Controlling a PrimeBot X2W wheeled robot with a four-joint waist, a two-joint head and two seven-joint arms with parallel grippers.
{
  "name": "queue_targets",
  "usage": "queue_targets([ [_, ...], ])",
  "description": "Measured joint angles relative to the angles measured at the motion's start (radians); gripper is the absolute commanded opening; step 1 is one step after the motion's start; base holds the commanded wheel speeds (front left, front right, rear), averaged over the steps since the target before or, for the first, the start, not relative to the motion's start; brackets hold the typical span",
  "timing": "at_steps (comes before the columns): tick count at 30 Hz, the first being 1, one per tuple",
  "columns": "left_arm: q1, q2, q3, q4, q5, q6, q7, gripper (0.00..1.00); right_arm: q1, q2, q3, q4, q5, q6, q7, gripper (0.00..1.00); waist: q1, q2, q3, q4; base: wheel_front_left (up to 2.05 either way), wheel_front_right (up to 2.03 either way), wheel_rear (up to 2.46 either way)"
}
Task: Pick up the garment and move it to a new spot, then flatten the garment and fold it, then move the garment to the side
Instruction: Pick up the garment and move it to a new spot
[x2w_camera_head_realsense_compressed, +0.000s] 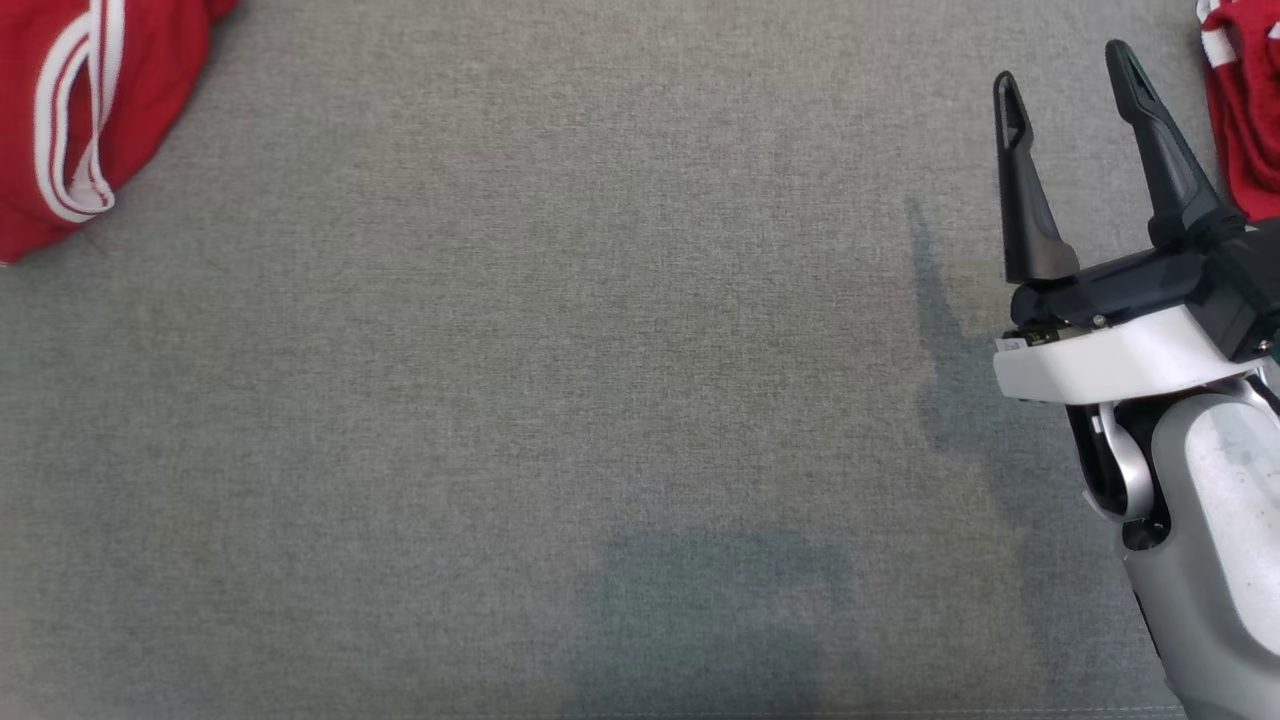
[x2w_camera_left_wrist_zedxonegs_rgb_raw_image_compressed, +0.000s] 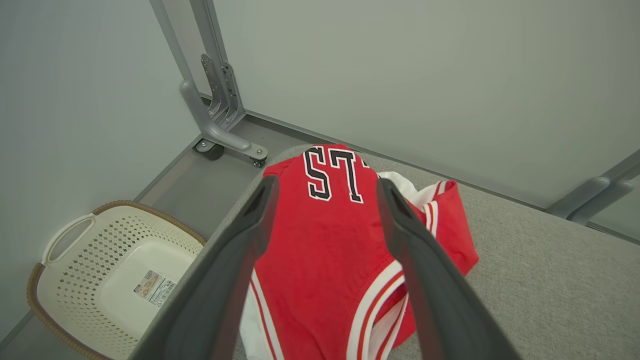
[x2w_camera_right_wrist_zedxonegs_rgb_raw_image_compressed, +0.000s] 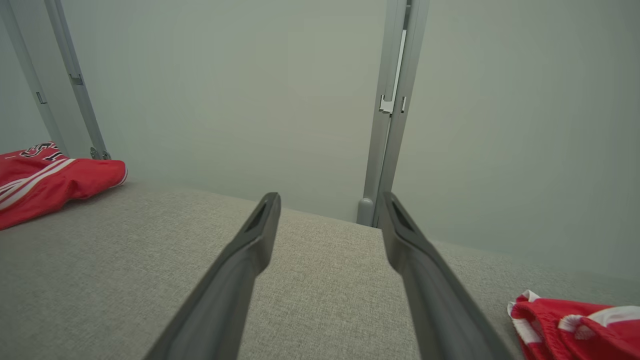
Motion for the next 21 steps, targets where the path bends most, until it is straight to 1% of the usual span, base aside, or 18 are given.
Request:
queue_targets([
  [9,-0.018,-0.006,-0.031,0.087,0.002,0.000,0.010,1.00,-0.014,-0.019,-0.007,-0.016,-0.006,0.000,-0.001,1.00,0.0000,0.0000,0.102,-0.054,0.00,0.00,0.00],
  [14,-0.024,-0.003,-0.027,0.124,0.008,0.000,0.010,1.00,-0.025,-0.021,-0.006,-0.018,-0.007,0.001,-0.001,1.00,0.0000,0.0000,0.129,-0.072,0.00,0.00,0.00],
  [21,-0.034,0.018,-0.022,0.184,0.033,0.015,0.029,1.00,-0.026,-0.024,0.000,-0.023,-0.009,0.009,-0.001,1.00,-0.0001,0.0000,0.155,-0.100,0.00,0.00,0.00],
])
